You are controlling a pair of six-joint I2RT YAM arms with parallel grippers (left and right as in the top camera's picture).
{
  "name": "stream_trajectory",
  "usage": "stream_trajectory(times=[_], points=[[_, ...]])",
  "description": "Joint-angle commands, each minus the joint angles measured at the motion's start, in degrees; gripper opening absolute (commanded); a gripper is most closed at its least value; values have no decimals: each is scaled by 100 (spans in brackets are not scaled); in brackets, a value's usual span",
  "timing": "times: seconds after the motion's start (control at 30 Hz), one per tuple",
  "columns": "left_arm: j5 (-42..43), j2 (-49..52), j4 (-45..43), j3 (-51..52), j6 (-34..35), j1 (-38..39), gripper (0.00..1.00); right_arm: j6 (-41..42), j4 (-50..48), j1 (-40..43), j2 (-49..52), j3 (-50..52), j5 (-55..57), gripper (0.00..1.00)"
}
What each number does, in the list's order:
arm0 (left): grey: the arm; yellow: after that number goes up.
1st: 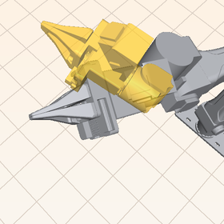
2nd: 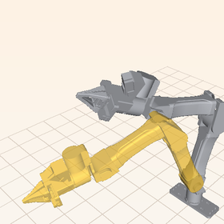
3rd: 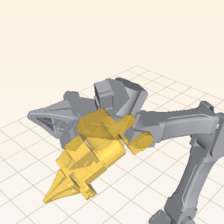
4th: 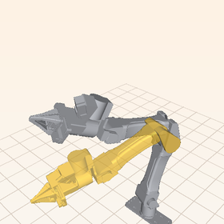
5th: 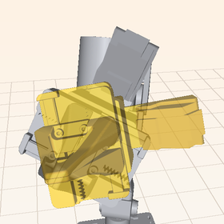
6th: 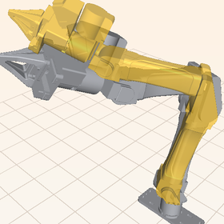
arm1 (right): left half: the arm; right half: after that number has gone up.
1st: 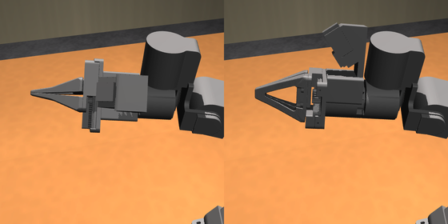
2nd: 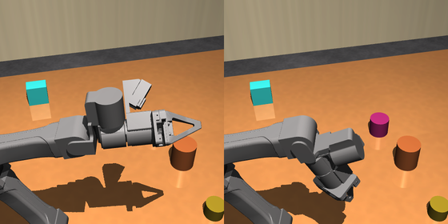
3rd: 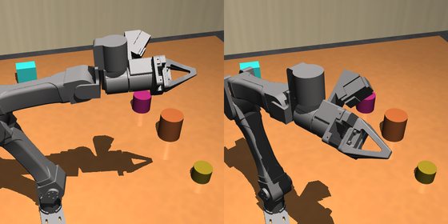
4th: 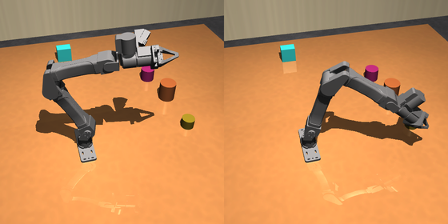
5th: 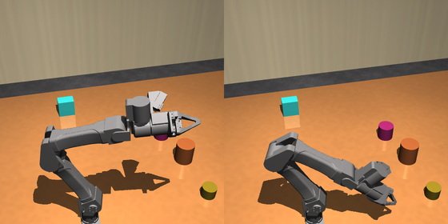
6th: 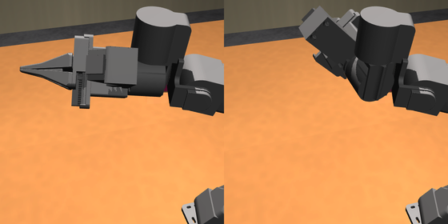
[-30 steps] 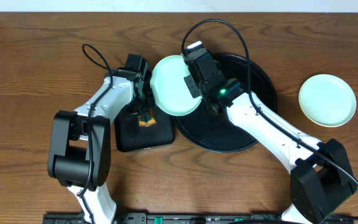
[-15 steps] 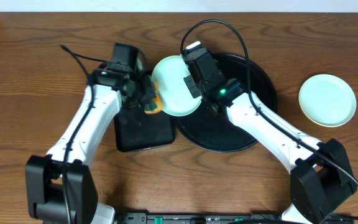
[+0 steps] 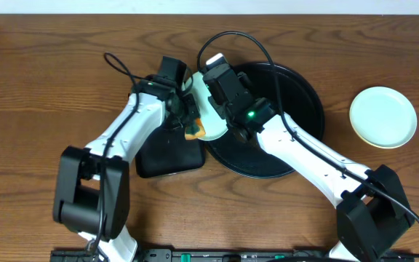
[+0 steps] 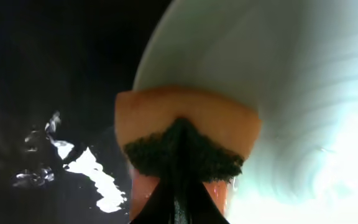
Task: Clean dirty plates on tray and stack at the side
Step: 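Scrub the tilted green plate with the sponge in left gripper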
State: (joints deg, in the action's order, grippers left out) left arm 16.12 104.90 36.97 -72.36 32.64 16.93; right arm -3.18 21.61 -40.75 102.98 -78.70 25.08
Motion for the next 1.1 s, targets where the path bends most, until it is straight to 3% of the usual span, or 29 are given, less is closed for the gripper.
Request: stream_trajectory(times=[0.0, 0.3, 0.6, 0.83, 1.07], points=[[-393, 151, 48, 26, 111, 17, 8, -74, -15, -35, -118, -129, 170, 1], [-1427, 140, 153, 26, 111, 17, 7, -76, -4, -33, -118, -129, 260, 1], [-1384, -219, 402, 11, 199, -50, 8, -76, 4, -26, -118, -129, 409, 1], [-1405, -918, 811, 11, 192, -542, 8, -76, 2, -26, -118, -129, 409, 1], [-1360, -901, 1036, 13, 149, -758, 8, -79, -59, -26, -118, -129, 409, 1]])
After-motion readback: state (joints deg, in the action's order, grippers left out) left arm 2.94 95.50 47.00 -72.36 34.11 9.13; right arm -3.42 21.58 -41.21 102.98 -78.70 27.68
